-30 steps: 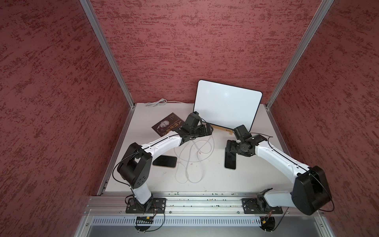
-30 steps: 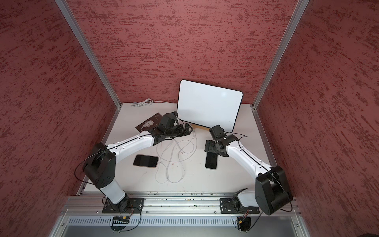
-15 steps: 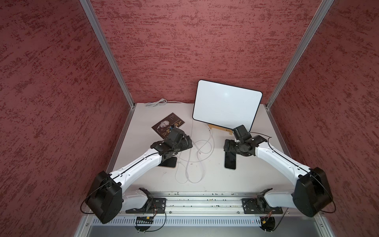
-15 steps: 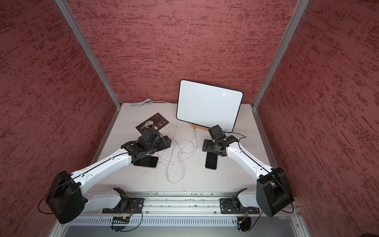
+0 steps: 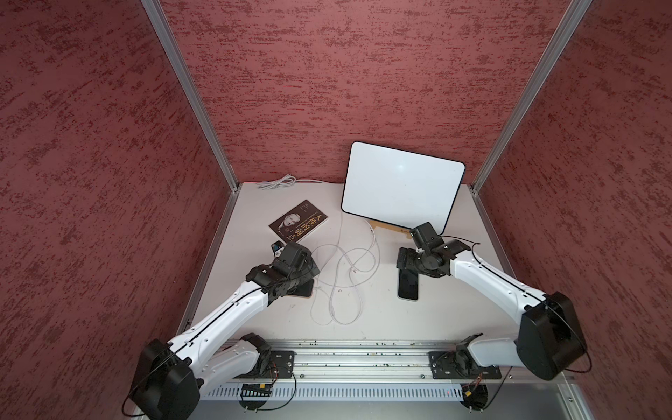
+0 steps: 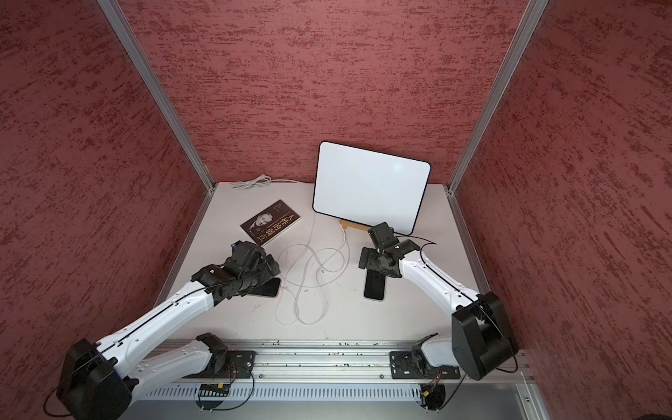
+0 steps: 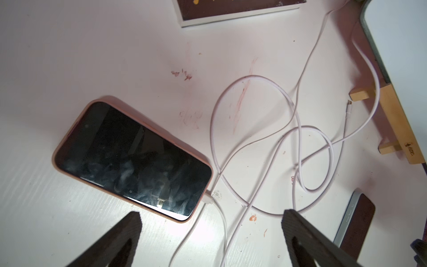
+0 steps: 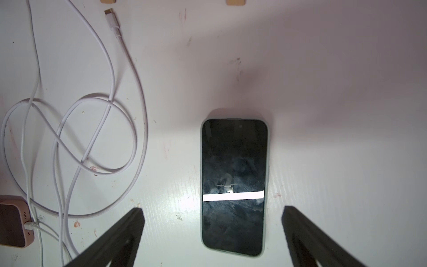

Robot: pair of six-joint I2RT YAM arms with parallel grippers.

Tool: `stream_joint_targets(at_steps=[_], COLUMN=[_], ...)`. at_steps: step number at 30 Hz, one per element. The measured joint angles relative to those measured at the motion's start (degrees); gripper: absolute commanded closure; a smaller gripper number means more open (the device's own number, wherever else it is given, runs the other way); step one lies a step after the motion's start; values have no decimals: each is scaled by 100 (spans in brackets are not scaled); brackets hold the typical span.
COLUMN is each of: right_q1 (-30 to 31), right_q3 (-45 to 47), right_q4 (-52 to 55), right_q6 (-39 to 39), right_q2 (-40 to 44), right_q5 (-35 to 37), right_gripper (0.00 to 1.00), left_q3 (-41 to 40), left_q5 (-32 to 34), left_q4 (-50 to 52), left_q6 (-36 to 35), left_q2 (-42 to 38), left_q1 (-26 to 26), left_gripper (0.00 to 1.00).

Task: Unplug the charging cable from the phone
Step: Pick up the phone at the center of the board.

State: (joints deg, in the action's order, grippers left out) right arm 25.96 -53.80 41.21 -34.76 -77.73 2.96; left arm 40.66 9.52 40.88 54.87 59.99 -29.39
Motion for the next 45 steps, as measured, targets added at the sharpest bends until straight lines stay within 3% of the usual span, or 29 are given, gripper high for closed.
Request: stream_joint_targets(at_steps=[6, 22, 45], right_q1=[11, 11, 11], right_q3=[9, 223, 227], right_q4=[22, 52, 55], right_q6=[-22, -258, -402], right_q2=[494, 525, 546], right_q5=[258, 542, 645], right_gripper=[1, 1, 1], left_q3=[-361, -758, -636], left_q5=[-92, -667, -778], left_q4=[101, -553, -872], left_q6=[531, 1392, 1784], left_q2=[-90, 396, 1259], left_q1=[289, 778, 868], left_gripper=[0, 0, 0])
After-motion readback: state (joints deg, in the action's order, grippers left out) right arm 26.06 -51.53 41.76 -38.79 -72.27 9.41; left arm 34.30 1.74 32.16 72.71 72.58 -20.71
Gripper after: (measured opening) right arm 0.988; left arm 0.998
